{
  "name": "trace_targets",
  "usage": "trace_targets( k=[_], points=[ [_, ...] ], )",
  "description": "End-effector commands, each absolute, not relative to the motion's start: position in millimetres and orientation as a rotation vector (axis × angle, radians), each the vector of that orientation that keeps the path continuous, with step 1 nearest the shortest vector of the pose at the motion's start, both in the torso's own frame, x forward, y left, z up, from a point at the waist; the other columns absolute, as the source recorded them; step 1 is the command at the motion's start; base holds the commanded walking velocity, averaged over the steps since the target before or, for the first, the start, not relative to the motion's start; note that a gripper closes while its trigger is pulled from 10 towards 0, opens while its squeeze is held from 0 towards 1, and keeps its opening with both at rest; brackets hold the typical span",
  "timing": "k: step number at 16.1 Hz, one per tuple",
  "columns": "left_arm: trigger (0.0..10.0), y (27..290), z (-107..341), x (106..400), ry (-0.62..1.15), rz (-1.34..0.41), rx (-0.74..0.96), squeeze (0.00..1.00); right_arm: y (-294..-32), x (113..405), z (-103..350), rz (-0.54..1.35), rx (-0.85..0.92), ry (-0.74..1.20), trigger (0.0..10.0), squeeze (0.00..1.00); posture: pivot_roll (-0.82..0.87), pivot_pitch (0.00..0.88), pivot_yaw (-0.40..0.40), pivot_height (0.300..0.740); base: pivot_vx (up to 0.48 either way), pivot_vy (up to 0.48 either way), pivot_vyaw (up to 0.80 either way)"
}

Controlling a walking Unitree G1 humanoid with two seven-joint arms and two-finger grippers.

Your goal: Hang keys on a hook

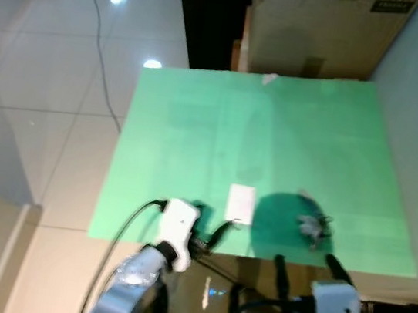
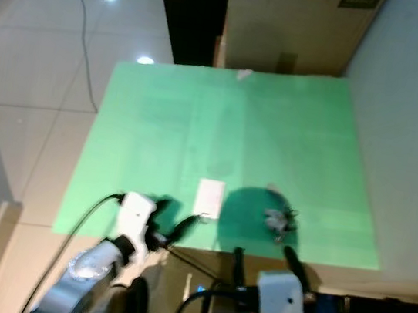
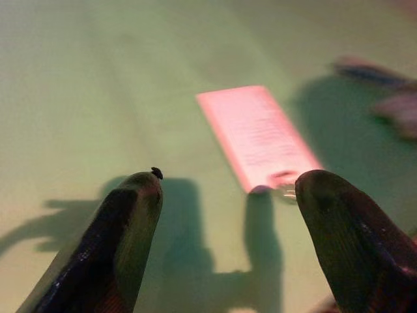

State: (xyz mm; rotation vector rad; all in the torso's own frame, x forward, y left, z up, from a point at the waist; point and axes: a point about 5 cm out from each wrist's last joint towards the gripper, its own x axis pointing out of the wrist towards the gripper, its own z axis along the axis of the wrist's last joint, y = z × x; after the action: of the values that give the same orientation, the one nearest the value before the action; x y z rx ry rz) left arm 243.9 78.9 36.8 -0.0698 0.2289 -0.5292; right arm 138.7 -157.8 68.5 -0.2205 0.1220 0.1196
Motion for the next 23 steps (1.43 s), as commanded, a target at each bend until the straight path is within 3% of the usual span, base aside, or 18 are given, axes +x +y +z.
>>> trace_targets(
  k=[1, 7, 11, 13, 17, 23],
  points=[
    [10.0, 85.0, 31.0, 244.0, 0.255, -0.485, -0.050, 0.00, -161.8, 135.3, 61.4, 0.114, -0.210, 0.168, 10.0, 0.00, -0.24, 0.259, 0.094, 0.726, 0.000, 0.000, 0.00],
    [10.0, 113.1, 35.0, 258.6, 0.187, -0.350, -0.006, 0.00, -168.9, 145.8, 59.5, 0.119, -0.209, 0.172, 10.0, 0.00, -0.23, 0.213, 0.027, 0.726, 0.000, 0.000, 0.00],
    [10.0, 98.9, 33.4, 255.5, 0.184, -0.328, -0.056, 0.00, -173.9, 163.2, 54.8, 0.133, -0.206, 0.171, 10.0, 0.00, -0.18, 0.143, 0.005, 0.726, 0.000, 0.000, 0.60],
    [10.0, 107.1, 32.7, 256.6, 0.181, -0.327, -0.061, 0.00, -171.6, 178.0, 53.3, 0.132, -0.196, 0.154, 10.0, 0.00, -0.16, 0.103, 0.013, 0.726, 0.000, 0.000, 0.40],
    [10.0, 120.1, 31.4, 261.4, 0.187, -0.283, -0.085, 0.00, -177.9, 190.1, 54.5, 0.101, -0.195, 0.133, 10.0, 0.00, -0.15, 0.058, 0.025, 0.726, 0.000, -0.480, 0.00],
    [10.0, 112.1, 42.3, 278.5, 0.144, -0.365, -0.042, 0.00, -178.8, 196.3, 50.2, 0.079, -0.194, 0.119, 10.0, 0.00, -0.16, 0.035, 0.060, 0.726, 0.000, -0.400, 0.00]
  ],
)
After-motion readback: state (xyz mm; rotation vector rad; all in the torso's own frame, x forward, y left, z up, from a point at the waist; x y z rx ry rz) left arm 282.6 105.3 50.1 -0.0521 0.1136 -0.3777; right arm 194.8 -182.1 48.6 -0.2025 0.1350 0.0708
